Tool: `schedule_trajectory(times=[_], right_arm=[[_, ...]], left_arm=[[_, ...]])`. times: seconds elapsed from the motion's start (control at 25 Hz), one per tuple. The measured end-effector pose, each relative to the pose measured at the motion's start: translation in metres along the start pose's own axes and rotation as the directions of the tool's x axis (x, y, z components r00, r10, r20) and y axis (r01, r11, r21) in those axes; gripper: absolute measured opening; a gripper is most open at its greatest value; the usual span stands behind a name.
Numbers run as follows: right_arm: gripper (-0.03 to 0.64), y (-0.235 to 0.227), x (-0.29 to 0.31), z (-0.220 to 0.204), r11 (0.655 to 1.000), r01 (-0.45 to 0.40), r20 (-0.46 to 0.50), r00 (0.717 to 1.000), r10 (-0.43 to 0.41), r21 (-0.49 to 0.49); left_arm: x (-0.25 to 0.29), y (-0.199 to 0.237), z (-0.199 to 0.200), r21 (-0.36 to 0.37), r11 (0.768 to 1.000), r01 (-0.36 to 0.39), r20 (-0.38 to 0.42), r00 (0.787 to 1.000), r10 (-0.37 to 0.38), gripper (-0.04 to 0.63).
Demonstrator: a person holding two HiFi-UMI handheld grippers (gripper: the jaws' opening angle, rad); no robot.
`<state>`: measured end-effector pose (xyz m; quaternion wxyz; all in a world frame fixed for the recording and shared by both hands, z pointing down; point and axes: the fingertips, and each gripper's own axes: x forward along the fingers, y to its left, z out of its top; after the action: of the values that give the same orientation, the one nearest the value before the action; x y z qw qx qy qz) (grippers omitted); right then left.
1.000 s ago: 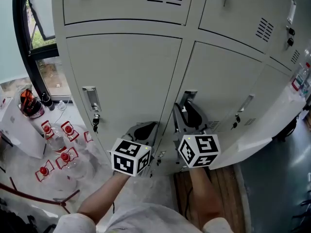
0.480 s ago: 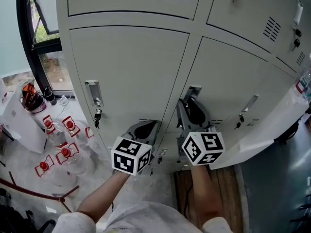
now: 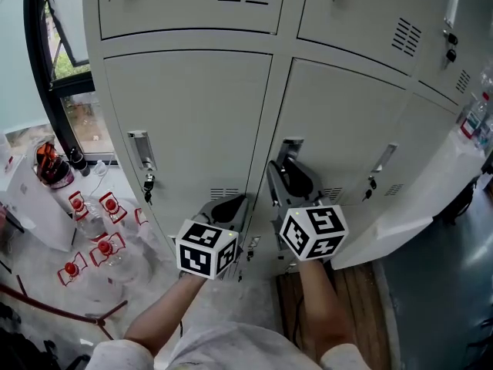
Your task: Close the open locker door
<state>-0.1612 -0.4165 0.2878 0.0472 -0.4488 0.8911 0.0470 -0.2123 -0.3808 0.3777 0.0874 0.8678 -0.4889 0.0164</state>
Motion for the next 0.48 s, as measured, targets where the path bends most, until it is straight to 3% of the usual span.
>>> schedule_trajectory(times=[0.48], right_arm=[[0.114,-0.003,-0.031,0.011,0.997,-0.081,-0.019,0.997,0.081,0.013]], left_arm=[[0.001,-0.034,0.011,-0.01,0.999,-0.038,-0.004,0.999,0.038,0.006]])
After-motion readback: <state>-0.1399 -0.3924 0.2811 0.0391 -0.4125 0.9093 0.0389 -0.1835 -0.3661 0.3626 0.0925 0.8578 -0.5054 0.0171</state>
